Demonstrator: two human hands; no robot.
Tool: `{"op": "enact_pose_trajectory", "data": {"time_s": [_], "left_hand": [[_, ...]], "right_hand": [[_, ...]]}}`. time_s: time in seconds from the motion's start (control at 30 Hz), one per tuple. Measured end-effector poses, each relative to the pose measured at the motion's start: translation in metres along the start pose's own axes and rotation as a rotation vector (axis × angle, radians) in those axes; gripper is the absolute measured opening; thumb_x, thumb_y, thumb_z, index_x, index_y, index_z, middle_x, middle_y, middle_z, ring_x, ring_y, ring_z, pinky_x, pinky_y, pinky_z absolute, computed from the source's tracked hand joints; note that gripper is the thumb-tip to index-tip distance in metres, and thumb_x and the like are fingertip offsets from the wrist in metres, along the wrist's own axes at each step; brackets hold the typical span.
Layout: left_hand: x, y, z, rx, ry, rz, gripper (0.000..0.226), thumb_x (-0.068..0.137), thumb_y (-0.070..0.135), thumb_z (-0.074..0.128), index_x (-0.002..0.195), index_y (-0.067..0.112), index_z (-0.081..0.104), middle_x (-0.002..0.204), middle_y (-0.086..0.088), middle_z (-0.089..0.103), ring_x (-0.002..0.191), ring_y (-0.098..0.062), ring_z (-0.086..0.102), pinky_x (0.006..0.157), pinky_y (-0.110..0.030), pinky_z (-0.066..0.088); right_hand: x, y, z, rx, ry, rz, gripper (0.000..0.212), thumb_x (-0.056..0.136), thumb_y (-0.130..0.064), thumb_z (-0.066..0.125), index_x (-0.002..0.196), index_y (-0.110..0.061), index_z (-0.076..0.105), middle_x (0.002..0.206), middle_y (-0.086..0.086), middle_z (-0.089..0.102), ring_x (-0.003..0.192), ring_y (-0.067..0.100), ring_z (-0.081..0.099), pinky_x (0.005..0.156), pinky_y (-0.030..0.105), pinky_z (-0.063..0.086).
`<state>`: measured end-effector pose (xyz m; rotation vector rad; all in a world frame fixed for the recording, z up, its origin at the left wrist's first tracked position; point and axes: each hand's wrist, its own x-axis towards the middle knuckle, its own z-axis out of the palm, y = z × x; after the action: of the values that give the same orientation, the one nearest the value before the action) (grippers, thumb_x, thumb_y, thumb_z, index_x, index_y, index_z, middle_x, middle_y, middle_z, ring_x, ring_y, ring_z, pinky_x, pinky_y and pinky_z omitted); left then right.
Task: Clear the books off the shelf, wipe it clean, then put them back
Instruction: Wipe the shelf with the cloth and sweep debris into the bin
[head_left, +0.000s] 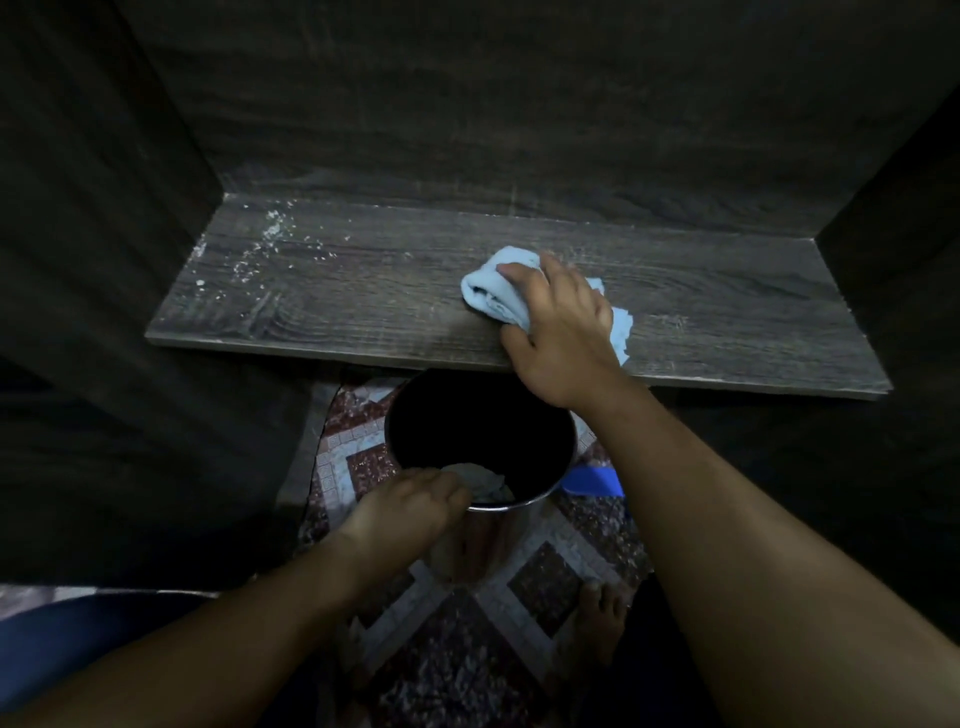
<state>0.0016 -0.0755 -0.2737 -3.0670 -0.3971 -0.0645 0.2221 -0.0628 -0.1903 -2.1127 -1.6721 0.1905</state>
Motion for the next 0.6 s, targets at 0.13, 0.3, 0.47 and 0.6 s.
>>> {"op": "enact_pose_trajectory", "data": {"time_s": [0.13, 0.3, 0.47, 0.6], "left_hand": [[-0.012, -0.003, -0.034, -0.012, 0.028, 0.025, 0.018, 0.062, 0.01, 0.056, 0.075, 0.018, 0.063, 0.073, 0.0, 0.057, 0.06, -0.019, 0.058, 0.051, -0.023, 0.046], [-0.032, -0.009, -0.075, -0.108, 0.01, -0.091, 0.042, 0.049, 0.009, 0.084, 0.081, 0.022, 0.061, 0.075, 0.004, 0.054, 0.061, -0.015, 0.055, 0.052, -0.022, 0.045], [-0.049, -0.017, -0.085, -0.127, 0.008, -0.309, 0.045, 0.043, 0.013, 0.09, 0.072, 0.025, 0.058, 0.072, 0.006, 0.051, 0.06, -0.013, 0.054, 0.05, -0.029, 0.052], [-0.054, -0.031, -0.087, -0.163, -0.015, -0.391, 0.041, 0.044, 0.017, 0.088, 0.071, 0.03, 0.061, 0.072, 0.012, 0.051, 0.06, -0.006, 0.053, 0.052, -0.015, 0.041]], "right_hand": [[0.003, -0.007, -0.003, -0.051, -0.102, 0.024, 0.056, 0.092, -0.045, 0.051, 0.144, -0.046, 0.03, 0.159, 0.007, 0.014, 0.145, 0.031, 0.011, 0.112, 0.052, 0.012], [0.005, -0.014, -0.011, -0.141, -0.239, 0.066, 0.061, 0.093, -0.057, 0.045, 0.146, -0.053, 0.015, 0.162, 0.001, 0.004, 0.145, 0.031, 0.008, 0.112, 0.053, 0.01], [0.007, -0.025, -0.009, -0.081, -0.306, 0.165, 0.055, 0.097, -0.055, 0.036, 0.145, -0.057, 0.009, 0.161, -0.005, -0.007, 0.147, 0.029, -0.008, 0.113, 0.06, -0.004], [0.008, -0.033, -0.003, -0.107, -0.252, 0.179, 0.053, 0.1, -0.05, 0.032, 0.147, -0.053, 0.009, 0.162, -0.001, -0.005, 0.146, 0.03, -0.004, 0.114, 0.056, -0.001]]}}
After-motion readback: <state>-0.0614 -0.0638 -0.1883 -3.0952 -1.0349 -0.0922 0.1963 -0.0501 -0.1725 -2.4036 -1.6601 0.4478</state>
